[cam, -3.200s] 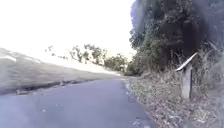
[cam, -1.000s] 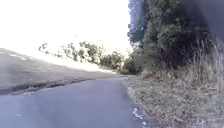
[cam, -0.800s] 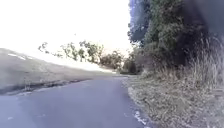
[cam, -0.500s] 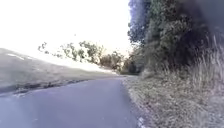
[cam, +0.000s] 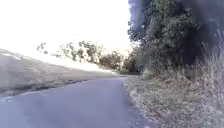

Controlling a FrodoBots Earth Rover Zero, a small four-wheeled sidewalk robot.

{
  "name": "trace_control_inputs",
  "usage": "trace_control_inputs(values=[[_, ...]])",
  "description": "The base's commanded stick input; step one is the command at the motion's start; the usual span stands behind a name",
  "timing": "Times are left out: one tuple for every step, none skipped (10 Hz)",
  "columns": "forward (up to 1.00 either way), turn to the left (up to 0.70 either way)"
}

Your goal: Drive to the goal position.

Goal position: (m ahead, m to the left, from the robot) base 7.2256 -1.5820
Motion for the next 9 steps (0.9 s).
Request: trace_control_inputs(values=[[0.70,0.00],[0.70,0.00],[0.70,0.00],[0.70,0.00],[0.70,0.00],[0.70,0.00],[0.70,0.00],[0.70,0.00],[0.70,0.00]])
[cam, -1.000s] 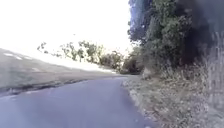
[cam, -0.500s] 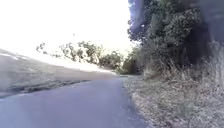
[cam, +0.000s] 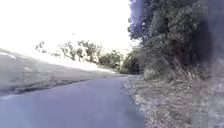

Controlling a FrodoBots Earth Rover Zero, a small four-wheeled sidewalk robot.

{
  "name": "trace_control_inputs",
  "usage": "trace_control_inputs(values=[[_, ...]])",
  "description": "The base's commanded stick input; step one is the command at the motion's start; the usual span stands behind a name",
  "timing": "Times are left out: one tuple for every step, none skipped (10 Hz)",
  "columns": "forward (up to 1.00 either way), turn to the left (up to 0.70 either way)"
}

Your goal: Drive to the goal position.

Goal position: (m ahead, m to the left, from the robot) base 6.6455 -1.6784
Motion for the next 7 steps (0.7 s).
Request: trace_control_inputs(values=[[0.70,0.00],[0.70,0.00],[0.70,0.00],[0.70,0.00],[0.70,0.00],[0.70,0.00],[0.70,0.00]])
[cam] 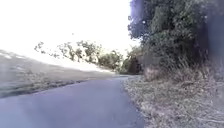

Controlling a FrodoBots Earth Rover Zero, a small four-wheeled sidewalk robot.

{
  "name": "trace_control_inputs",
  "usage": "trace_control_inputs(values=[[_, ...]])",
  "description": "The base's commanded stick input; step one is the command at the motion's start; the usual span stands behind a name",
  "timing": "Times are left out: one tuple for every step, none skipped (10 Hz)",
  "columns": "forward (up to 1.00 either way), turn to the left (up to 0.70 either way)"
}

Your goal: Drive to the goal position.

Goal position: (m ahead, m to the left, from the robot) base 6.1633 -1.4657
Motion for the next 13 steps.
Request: trace_control_inputs(values=[[0.70,0.00],[0.70,0.00],[0.70,0.00],[0.70,0.00],[0.70,0.00],[0.70,0.00],[0.70,0.00],[0.70,0.00],[0.70,0.00],[0.70,0.00],[0.70,0.00],[0.70,0.00],[0.70,0.00]])
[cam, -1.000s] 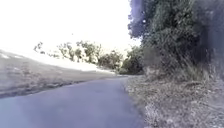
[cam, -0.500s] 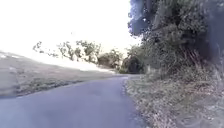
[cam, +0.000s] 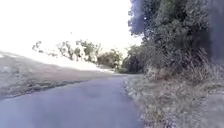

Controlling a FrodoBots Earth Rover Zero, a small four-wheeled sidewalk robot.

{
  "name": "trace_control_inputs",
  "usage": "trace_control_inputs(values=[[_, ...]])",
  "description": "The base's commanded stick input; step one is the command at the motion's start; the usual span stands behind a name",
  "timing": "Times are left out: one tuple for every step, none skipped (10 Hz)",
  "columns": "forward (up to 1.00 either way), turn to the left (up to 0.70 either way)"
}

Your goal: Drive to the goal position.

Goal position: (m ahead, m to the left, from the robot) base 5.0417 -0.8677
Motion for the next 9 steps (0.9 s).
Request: trace_control_inputs(values=[[0.70,0.00],[0.70,0.00],[0.70,0.00],[0.70,0.00],[0.70,0.00],[0.70,0.00],[0.70,0.00],[0.70,0.00],[0.70,0.00]])
